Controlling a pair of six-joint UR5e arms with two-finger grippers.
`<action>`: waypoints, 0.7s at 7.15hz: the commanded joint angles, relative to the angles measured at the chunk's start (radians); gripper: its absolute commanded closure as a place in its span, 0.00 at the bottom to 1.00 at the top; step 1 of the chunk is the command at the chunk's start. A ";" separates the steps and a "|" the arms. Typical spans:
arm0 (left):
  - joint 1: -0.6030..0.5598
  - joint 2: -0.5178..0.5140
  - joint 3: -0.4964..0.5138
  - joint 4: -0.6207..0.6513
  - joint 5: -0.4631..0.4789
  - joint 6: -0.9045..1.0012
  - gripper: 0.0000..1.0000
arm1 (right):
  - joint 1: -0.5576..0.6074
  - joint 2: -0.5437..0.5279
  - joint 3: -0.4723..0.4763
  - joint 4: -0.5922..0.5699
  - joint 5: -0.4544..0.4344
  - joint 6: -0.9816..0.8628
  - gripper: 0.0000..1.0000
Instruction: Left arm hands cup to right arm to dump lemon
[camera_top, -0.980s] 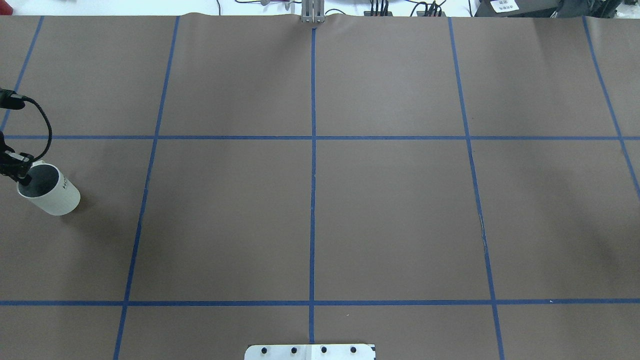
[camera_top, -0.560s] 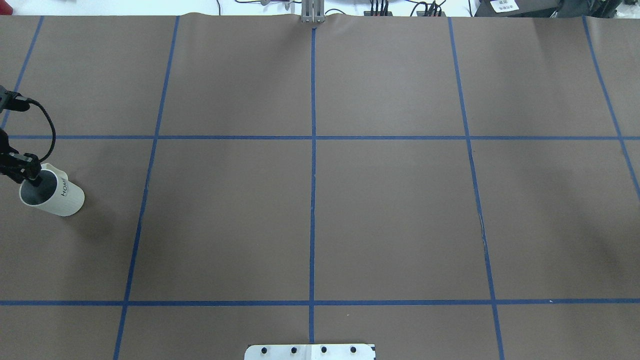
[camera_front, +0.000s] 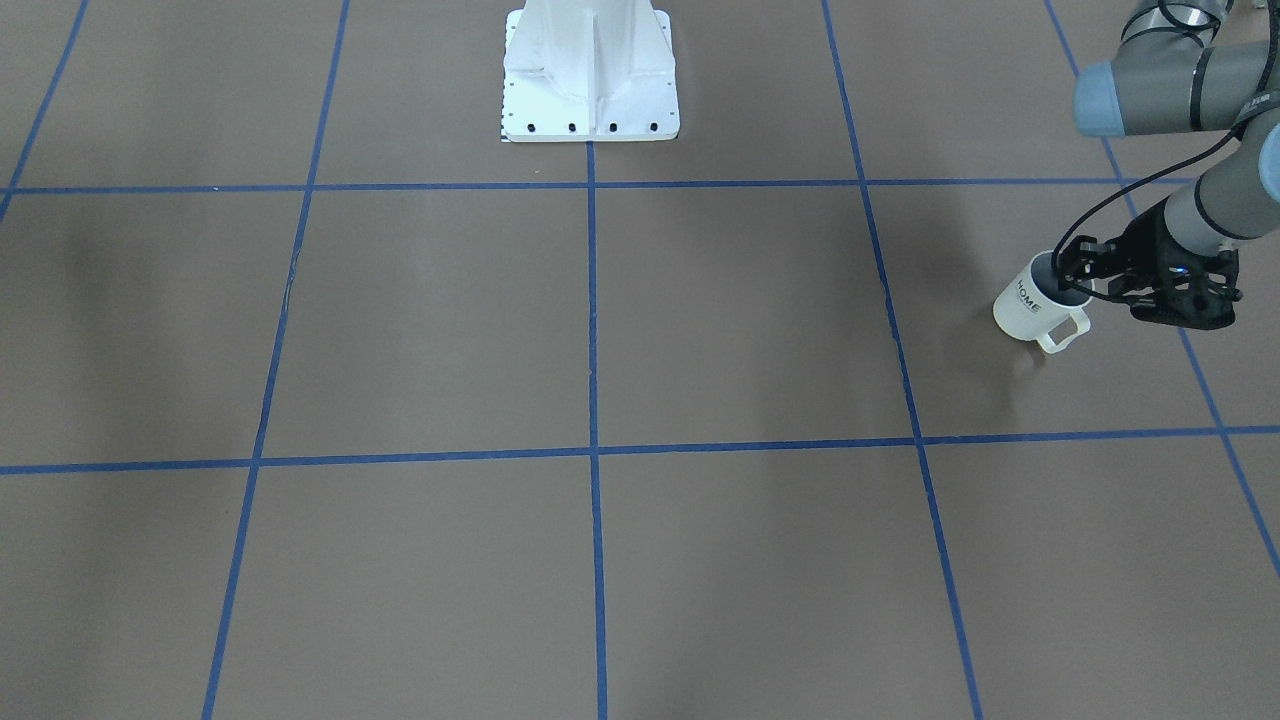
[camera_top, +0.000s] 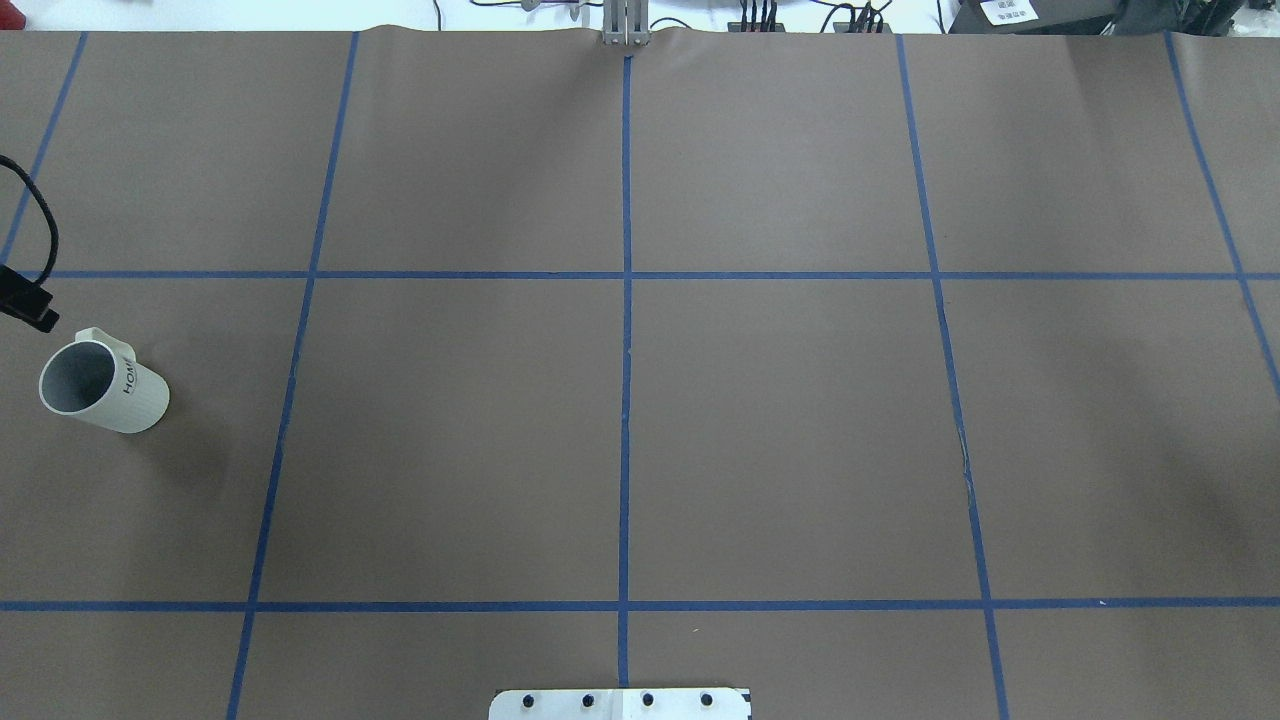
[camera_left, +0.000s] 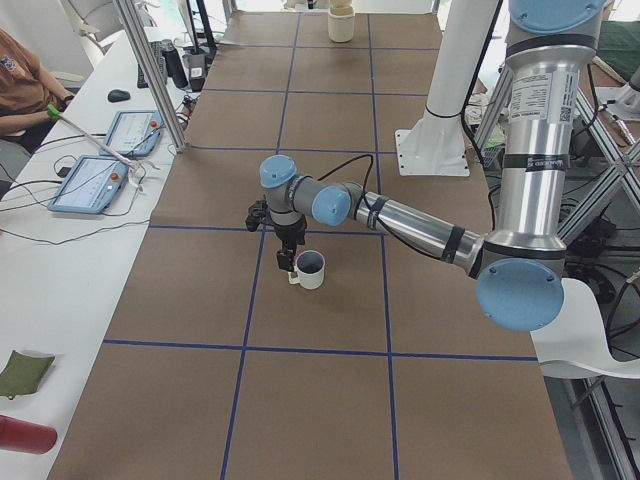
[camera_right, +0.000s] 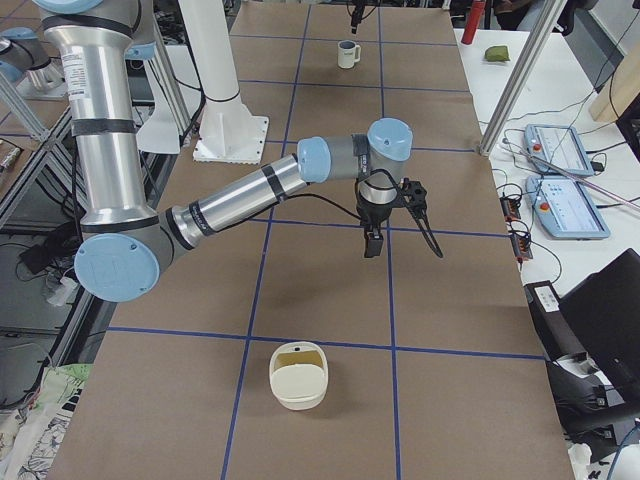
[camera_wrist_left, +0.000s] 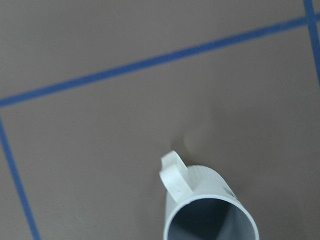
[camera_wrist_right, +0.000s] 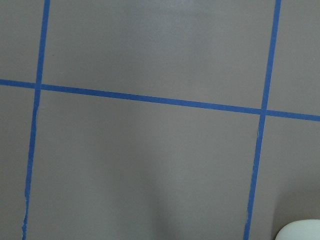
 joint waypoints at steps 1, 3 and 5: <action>-0.154 -0.065 0.078 0.006 0.013 0.146 0.00 | 0.016 -0.031 -0.009 0.005 0.000 -0.053 0.00; -0.302 -0.171 0.300 0.002 -0.007 0.359 0.00 | 0.079 -0.071 -0.064 0.010 0.004 -0.210 0.00; -0.385 -0.178 0.422 -0.011 -0.065 0.534 0.00 | 0.126 -0.116 -0.163 0.191 0.004 -0.240 0.00</action>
